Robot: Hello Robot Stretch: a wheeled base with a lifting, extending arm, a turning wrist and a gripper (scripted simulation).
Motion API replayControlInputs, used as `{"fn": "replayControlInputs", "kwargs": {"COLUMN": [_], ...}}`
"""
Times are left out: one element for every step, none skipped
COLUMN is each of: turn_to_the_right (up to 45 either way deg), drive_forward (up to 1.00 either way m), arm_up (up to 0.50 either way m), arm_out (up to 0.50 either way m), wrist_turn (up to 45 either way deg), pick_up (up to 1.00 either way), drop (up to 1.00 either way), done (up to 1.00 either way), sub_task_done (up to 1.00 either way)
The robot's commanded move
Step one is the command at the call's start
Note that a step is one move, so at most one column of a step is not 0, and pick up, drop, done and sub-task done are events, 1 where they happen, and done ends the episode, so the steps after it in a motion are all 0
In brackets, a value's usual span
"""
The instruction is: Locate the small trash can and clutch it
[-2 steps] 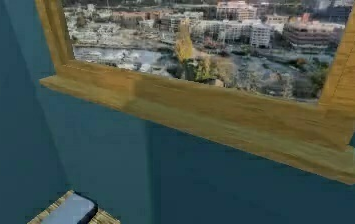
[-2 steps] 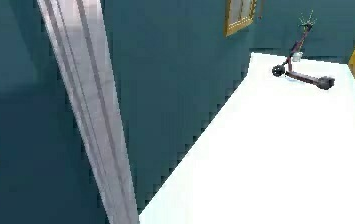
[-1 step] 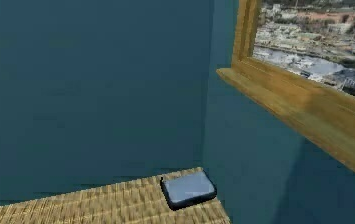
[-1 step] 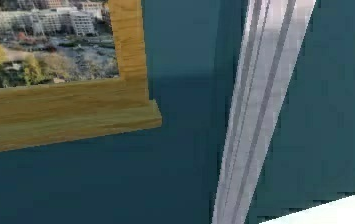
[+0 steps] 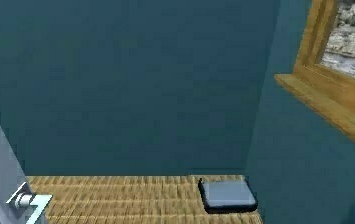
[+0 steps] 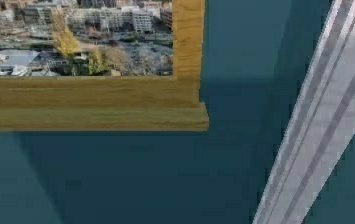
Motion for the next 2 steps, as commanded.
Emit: {"fn": "replayControlInputs", "kwargs": {"turn_to_the_right": [0.0, -45.0], "drive_forward": [0.6, 0.0], "arm_up": [0.0, 0.0], "arm_out": [0.0, 0.0], "wrist_turn": [0.0, 0.0], "pick_up": [0.0, 0.0], "drop": [0.0, 0.0], "done": [0.0, 0.0], "sub_task_done": [0.0, 0.0]}}
